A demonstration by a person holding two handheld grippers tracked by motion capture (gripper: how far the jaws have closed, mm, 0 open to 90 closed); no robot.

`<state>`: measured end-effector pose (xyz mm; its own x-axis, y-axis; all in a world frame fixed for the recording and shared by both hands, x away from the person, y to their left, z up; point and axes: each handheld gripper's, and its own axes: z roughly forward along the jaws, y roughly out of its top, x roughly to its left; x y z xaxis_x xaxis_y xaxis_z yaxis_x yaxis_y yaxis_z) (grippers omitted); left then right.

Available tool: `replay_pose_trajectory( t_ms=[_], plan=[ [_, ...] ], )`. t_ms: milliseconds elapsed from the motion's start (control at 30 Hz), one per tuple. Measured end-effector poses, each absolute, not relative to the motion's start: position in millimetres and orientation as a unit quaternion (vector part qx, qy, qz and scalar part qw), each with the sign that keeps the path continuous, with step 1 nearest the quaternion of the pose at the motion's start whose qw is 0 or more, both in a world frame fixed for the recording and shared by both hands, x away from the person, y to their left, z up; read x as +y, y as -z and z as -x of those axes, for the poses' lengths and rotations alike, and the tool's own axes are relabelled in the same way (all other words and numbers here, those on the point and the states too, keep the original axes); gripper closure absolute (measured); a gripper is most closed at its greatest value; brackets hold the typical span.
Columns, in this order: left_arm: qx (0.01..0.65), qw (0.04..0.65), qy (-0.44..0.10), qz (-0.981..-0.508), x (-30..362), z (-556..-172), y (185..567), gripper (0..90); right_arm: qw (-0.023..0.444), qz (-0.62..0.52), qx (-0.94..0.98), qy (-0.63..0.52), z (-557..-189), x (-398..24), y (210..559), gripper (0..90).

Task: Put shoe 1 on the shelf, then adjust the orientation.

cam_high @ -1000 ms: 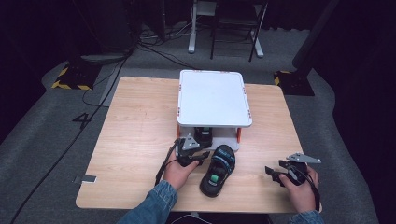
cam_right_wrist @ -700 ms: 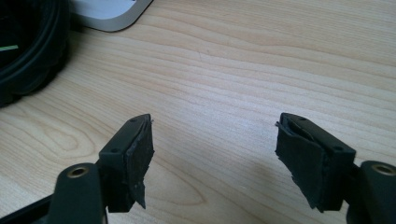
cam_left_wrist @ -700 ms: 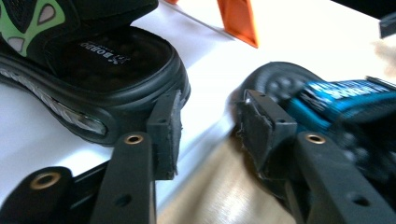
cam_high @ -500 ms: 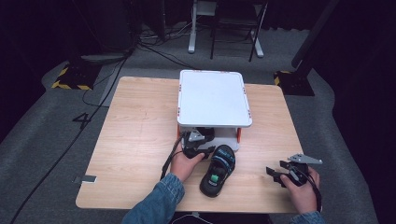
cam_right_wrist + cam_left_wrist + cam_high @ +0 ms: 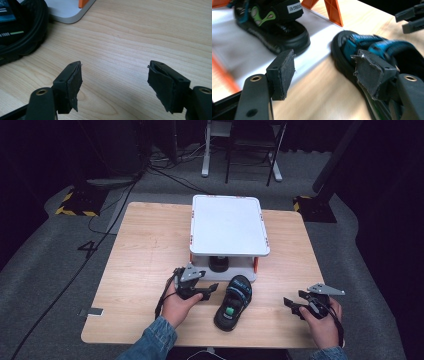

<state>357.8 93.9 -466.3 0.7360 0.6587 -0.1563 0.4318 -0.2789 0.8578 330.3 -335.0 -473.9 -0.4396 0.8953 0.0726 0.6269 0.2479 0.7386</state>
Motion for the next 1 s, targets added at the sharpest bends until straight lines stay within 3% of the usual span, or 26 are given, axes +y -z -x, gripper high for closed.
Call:
replay_pose_trajectory(
  t_ms=[500,1000],
  plan=[
    [0.351,0.463,-0.152,-0.8,171.9,-312.8,441.6,31.1,0.179,-0.456,0.777,-0.397,-319.9,-309.9,447.1,28.1],
    [0.408,0.44,-0.179,-0.78,228.2,-305.4,446.5,29.2,0.113,-0.344,0.826,-0.432,-295.3,-222.9,428.9,28.1]
  ],
)
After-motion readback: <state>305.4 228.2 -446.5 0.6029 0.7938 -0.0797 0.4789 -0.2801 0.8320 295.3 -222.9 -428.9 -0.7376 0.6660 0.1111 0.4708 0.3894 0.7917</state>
